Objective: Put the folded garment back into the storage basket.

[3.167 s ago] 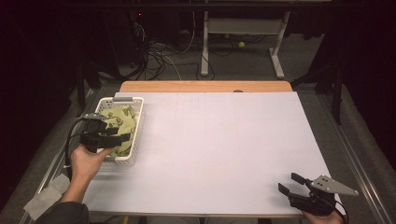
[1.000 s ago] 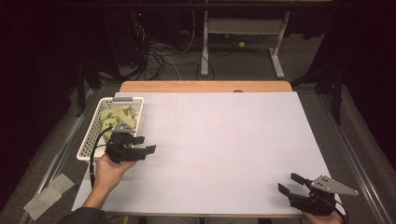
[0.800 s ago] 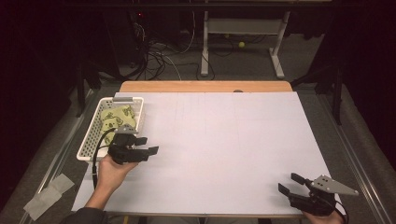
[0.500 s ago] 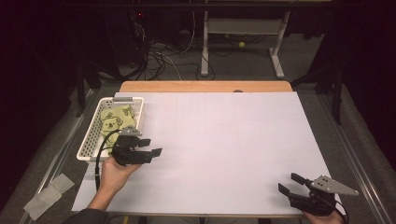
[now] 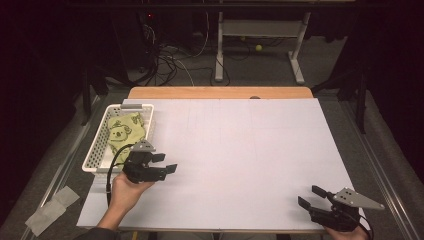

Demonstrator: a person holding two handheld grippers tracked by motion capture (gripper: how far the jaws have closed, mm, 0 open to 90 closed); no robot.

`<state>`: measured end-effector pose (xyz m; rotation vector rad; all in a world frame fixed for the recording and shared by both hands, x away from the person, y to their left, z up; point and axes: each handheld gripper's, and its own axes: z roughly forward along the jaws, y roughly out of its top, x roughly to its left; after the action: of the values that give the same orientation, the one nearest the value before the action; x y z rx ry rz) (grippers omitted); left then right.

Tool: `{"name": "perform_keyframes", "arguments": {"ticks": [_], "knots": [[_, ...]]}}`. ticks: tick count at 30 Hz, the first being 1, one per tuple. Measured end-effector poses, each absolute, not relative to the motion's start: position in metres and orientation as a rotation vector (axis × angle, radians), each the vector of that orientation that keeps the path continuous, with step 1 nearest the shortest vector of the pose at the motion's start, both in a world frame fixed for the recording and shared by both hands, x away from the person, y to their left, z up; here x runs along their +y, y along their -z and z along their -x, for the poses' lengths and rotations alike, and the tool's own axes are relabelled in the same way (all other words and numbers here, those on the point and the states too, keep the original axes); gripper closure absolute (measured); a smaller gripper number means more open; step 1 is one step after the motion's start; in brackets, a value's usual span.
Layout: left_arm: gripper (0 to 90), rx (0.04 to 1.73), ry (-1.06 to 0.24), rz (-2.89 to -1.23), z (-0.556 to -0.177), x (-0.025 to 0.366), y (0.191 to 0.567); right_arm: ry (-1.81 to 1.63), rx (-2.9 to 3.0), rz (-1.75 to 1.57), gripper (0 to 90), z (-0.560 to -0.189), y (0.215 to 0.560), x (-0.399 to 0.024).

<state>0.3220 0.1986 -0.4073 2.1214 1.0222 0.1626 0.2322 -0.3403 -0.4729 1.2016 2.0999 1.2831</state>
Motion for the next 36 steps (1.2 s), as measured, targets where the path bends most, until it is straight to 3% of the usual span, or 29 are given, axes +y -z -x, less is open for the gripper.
{"name": "perform_keyframes", "arguments": {"ticks": [36], "knots": [[34.5,0.995,-0.193,-2.080,-0.284,0.213,0.431,-1.288,2.102,-1.195,32.3,-0.231,0.472,-0.340]]}}
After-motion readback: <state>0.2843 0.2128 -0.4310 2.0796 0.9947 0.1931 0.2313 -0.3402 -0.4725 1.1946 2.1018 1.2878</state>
